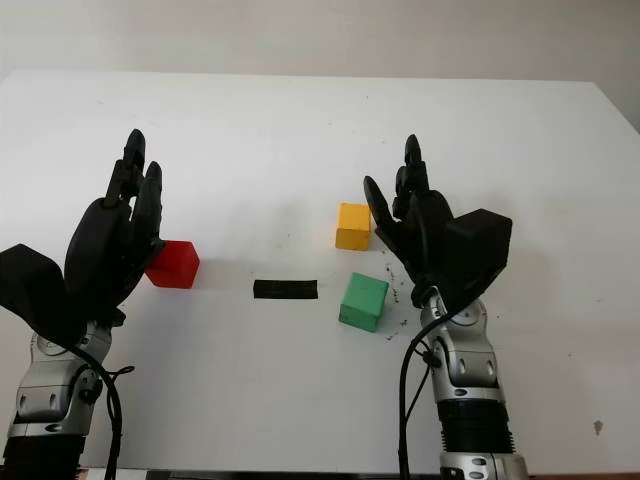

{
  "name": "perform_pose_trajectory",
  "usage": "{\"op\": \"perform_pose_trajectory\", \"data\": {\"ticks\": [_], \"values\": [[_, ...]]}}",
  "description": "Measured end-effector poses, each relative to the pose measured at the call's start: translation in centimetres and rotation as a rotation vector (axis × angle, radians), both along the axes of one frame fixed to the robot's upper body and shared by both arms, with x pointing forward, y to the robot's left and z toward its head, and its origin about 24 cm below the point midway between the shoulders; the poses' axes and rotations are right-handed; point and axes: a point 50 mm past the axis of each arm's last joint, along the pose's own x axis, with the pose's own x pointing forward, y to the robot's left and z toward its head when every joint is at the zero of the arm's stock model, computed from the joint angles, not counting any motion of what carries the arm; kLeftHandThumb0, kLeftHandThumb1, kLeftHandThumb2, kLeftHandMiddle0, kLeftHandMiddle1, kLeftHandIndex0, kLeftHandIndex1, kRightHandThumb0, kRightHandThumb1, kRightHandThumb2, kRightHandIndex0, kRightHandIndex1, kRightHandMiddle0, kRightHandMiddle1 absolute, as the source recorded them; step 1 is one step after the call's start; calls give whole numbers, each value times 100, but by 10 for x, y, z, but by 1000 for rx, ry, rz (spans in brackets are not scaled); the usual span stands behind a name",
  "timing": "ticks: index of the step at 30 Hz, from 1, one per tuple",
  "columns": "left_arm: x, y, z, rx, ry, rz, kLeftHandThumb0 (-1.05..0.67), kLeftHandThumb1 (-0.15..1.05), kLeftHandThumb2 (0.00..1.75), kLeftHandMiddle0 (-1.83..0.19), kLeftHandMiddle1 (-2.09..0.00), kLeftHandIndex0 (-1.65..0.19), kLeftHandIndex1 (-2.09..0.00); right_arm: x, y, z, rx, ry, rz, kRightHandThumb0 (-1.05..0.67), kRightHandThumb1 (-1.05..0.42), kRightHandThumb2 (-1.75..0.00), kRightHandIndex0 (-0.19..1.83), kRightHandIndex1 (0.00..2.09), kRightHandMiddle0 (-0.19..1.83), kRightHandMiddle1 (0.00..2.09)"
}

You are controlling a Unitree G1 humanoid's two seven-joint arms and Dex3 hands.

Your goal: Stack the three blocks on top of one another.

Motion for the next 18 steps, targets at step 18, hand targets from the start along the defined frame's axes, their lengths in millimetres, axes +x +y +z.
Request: {"op": "perform_pose_trajectory", "data": {"ticks": [18], "values": [[1,1,1,6,-3,-4,-67,105,74,19,0,19,0,2,-3,4,-17,-12,6,-58,-105,-41,-19,0,-19,0]]}}
